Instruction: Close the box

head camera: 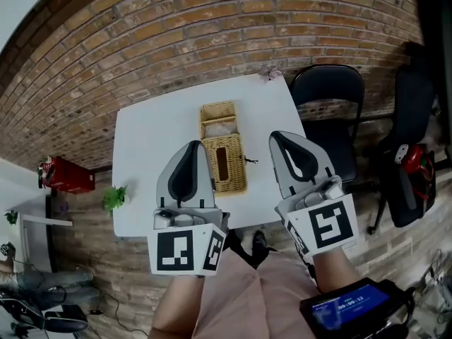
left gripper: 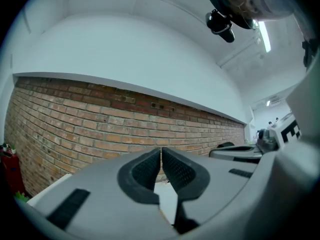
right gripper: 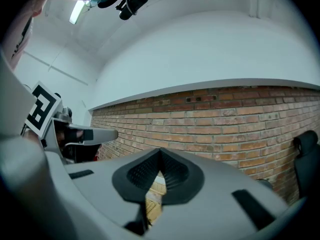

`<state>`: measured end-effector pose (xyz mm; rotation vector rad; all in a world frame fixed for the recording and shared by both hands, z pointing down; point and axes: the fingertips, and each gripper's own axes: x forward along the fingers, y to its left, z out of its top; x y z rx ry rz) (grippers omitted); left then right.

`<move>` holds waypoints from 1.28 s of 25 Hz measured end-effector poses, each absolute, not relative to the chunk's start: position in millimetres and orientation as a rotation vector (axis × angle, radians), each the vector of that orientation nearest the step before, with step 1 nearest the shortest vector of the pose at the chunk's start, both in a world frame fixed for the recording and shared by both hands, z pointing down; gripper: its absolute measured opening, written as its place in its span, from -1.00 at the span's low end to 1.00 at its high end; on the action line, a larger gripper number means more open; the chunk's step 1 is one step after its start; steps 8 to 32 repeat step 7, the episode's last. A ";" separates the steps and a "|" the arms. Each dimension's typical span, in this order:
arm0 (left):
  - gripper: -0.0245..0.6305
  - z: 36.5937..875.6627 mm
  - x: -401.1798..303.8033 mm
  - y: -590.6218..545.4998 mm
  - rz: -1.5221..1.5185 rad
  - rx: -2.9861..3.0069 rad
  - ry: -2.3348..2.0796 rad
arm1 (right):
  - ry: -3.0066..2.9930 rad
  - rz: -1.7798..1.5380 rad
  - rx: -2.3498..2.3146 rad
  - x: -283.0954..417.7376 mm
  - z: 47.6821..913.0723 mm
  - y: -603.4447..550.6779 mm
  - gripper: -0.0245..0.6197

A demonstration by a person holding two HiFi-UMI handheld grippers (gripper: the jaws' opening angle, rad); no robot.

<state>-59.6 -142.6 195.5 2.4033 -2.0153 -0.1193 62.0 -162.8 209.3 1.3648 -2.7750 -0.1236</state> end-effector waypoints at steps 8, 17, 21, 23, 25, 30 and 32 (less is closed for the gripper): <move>-0.87 196.0 -58.0 -146.8 -0.117 2.406 -2.013 | -2.777 -0.119 1.361 61.6 210.8 -166.3 -0.93; -0.87 196.0 -58.0 -146.8 -0.117 2.406 -2.013 | -2.777 -0.119 1.361 61.6 210.8 -166.3 -0.93; -0.87 196.0 -58.0 -146.8 -0.117 2.406 -2.013 | -2.777 -0.119 1.361 61.6 210.8 -166.3 -0.93; -0.87 196.0 -58.0 -146.8 -0.117 2.406 -2.013 | -2.777 -0.119 1.361 61.6 210.8 -166.3 -0.93; -0.87 196.0 -58.0 -146.8 -0.117 2.406 -2.013 | -2.777 -0.119 1.361 61.6 210.8 -166.3 -0.93; -0.87 196.0 -58.0 -146.8 -0.117 2.406 -2.013 | -2.777 -0.119 1.361 61.6 210.8 -166.3 -0.93; -0.87 196.0 -58.0 -146.8 -0.117 2.406 -2.013 | -2.777 -0.119 1.361 61.6 210.8 -166.3 -0.93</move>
